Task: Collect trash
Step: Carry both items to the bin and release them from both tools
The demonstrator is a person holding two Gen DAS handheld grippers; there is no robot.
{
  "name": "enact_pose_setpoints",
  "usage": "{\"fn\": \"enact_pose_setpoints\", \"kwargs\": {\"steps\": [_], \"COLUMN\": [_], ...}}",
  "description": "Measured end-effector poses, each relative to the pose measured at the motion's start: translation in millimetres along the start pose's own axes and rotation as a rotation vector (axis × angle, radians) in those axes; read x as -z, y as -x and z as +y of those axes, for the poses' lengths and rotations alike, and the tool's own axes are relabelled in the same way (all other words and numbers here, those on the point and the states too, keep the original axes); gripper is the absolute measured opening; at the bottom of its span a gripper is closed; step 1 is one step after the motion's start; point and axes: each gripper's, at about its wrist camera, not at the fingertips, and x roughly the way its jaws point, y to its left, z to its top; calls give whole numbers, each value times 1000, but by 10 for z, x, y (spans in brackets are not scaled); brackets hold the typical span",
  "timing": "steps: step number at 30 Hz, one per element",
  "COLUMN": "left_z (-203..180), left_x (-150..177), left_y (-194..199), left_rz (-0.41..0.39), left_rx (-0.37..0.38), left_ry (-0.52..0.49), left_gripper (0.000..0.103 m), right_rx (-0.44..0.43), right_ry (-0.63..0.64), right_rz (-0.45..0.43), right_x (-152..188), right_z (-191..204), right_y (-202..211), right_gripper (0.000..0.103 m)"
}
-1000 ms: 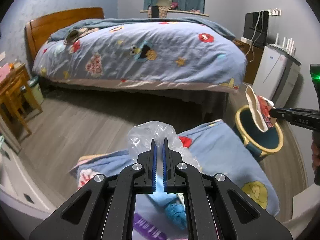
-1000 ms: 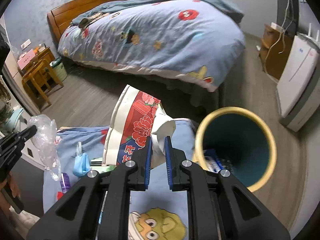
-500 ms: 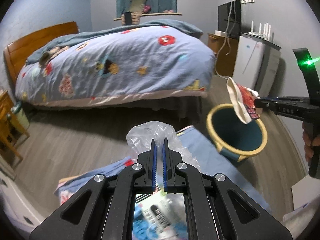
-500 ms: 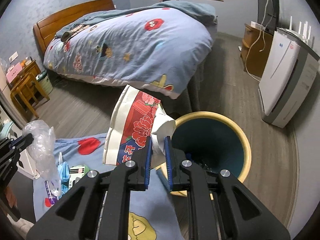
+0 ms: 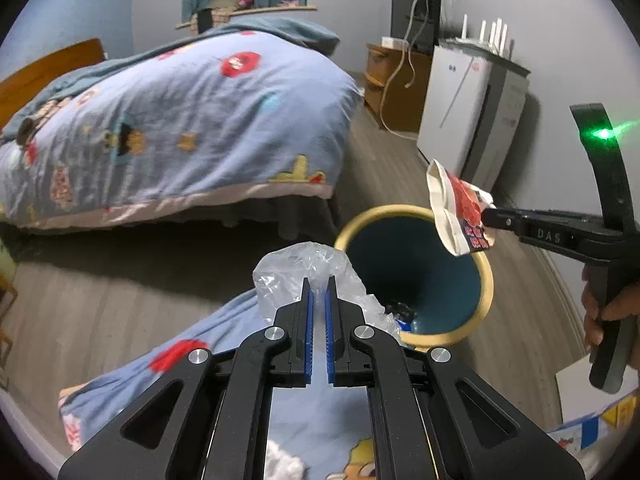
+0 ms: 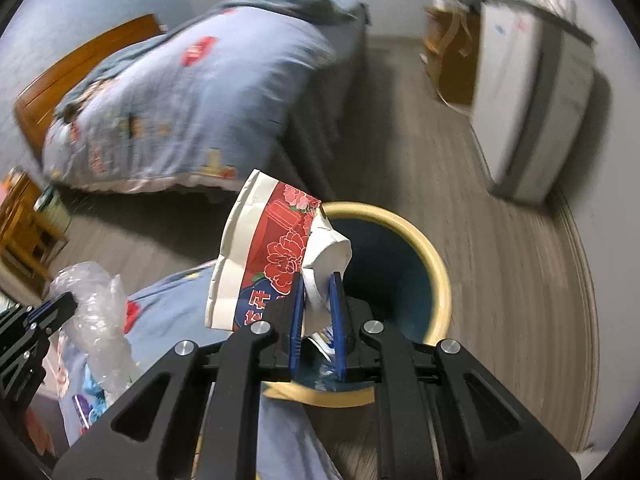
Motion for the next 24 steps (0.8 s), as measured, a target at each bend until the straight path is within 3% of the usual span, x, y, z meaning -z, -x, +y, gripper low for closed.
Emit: {"fn": "enact_pose_setpoints", "kwargs": {"steps": [7, 18, 21, 24], "left_z": [-269, -603, -616, -603], "left_x": [-154, -308, -287, -263], "left_y": [-537, -1137, -1171, -1180], "left_rz": [49, 54, 55, 53], "left_rx": [53, 54, 63, 52], "left_ry": [-3, -66, -70, -66], "left_gripper": [6, 10, 18, 43], "right_rx": [89, 86, 75, 72], "right_ry": [-67, -156, -149, -128], "right_rz": [48, 95, 104, 116], "right_x": [117, 216, 223, 231], "right_z": [-399, -704, -667, -618], "right_y": [-337, -638, -708, -749], "right_gripper": [12, 13, 13, 15]}}
